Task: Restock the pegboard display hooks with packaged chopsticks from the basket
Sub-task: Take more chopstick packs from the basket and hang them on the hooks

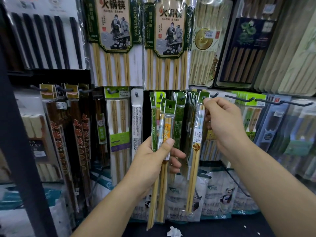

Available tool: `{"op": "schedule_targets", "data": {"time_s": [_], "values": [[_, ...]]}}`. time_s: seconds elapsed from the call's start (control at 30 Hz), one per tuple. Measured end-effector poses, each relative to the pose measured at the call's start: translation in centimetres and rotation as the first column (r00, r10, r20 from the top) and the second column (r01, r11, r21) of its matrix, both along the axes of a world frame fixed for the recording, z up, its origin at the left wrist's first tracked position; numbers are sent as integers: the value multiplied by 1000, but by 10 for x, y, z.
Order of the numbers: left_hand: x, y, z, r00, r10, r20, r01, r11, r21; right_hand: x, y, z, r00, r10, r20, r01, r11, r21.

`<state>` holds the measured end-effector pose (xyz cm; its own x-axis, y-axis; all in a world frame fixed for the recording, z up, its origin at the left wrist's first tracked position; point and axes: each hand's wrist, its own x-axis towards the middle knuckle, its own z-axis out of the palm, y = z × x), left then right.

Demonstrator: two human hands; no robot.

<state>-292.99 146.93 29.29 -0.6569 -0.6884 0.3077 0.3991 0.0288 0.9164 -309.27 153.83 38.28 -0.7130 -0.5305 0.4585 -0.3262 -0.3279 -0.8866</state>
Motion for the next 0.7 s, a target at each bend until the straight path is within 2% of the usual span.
{"op": "schedule_targets", "data": {"time_s": [0.2, 0.33, 0.5, 0.7], "values": [[0, -1, 0, 1000, 4, 13, -4, 1000, -4, -4, -3, -3, 1000, -14, -16, 14, 1000, 9], [-1, 0, 0, 999, 27, 22, -28, 999, 24, -11, -8, -9, 982, -123, -141, 133, 989, 64], [0, 0, 0, 999, 44, 11, -44, 996, 80, -16, -11, -16, 953, -202, -227, 217, 975, 44], [3, 2, 4, 1000, -1, -21, 3, 995, 95, -10, -4, -26, 946, -244, -215, 250, 968, 1]]}}
